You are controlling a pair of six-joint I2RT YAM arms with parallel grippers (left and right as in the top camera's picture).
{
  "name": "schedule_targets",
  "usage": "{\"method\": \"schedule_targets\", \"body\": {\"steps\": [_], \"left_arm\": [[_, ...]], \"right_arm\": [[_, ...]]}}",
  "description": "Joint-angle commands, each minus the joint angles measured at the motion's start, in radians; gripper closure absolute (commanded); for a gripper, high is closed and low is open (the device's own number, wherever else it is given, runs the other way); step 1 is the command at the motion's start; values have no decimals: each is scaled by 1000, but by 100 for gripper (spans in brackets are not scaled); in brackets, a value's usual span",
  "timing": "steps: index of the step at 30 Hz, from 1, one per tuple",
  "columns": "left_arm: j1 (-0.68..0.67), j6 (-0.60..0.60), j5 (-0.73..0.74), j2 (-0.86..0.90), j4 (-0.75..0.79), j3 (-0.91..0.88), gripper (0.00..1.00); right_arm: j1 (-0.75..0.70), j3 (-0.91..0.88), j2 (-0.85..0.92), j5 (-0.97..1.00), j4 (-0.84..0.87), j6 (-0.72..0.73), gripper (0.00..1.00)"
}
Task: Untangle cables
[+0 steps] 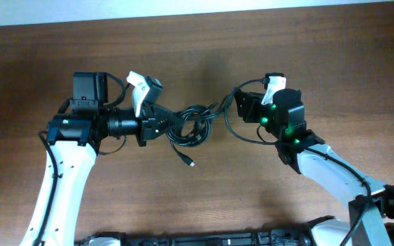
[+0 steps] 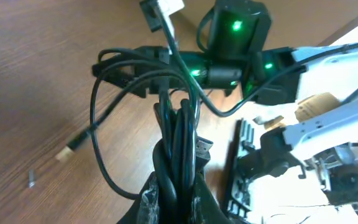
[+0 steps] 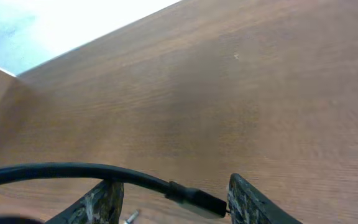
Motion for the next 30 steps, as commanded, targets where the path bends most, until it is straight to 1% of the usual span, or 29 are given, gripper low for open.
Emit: {"method": "schedule_targets", "body": {"steps": [1,2,3,4,5,6,8,10,12,14,16,17,18,19,20,21,23,25,26,27,30], "left_arm": [[-2,11,-40,-25,3,6,100],[-2,11,-67,-25,5,6,100],[-2,7,-74,-25,11,6,100],[-2,-12,-79,-25,21,6,100],[-2,-42,-97,-25,35,6,100],[-2,-84,-129,-25,51,6,100],[-2,-173,-174,-25,88,6,100],[-2,-237,-209,-25,121,6,100],[-2,-328,-228,-25,182,6,100],[-2,-397,-233,-25,222,6,100],[-2,-598,-305,-25,266,6,100],[-2,-735,-390,-25,265,6,100],[-2,-869,-468,-25,262,6,100],[-2,-939,-501,-25,262,6,100],[-2,-1038,-542,-25,262,6,100],[-2,-1101,-562,-25,262,6,100],[-2,-1212,-571,-25,262,6,100],[-2,-1368,-575,-25,256,6,100],[-3,-1461,-574,-25,236,6,100],[-3,-1500,-574,-25,220,6,100],[-3,-1523,-530,-25,216,5,100]], "right_arm": [[-15,-2,11,29,-45,0,42],[-29,-2,11,29,-80,0,39],[-46,-2,11,26,-111,0,33],[-55,-2,11,9,-128,0,23],[-60,-2,11,-59,-129,0,11],[-61,-2,11,-139,-126,0,4],[-60,-2,11,-307,-122,0,2],[-60,-2,11,-420,-119,0,3],[-60,-2,11,-614,-119,0,3],[-42,-2,11,-698,-119,-16,1],[1,-2,11,-705,-119,-117,1],[39,-2,11,-705,-114,-167,1],[64,-2,11,-705,-108,-181,1],[95,-2,11,-704,-99,-198,1],[140,-2,11,-656,-92,-203,1],[167,-2,11,-608,-92,-217,1],[215,-2,11,-502,-92,-276,1],[255,-2,11,-385,-72,-281,1],[275,-2,11,-363,-23,-281,1],[291,-2,11,-336,35,-281,1],[322,-2,11,-161,104,-280,0]]}}
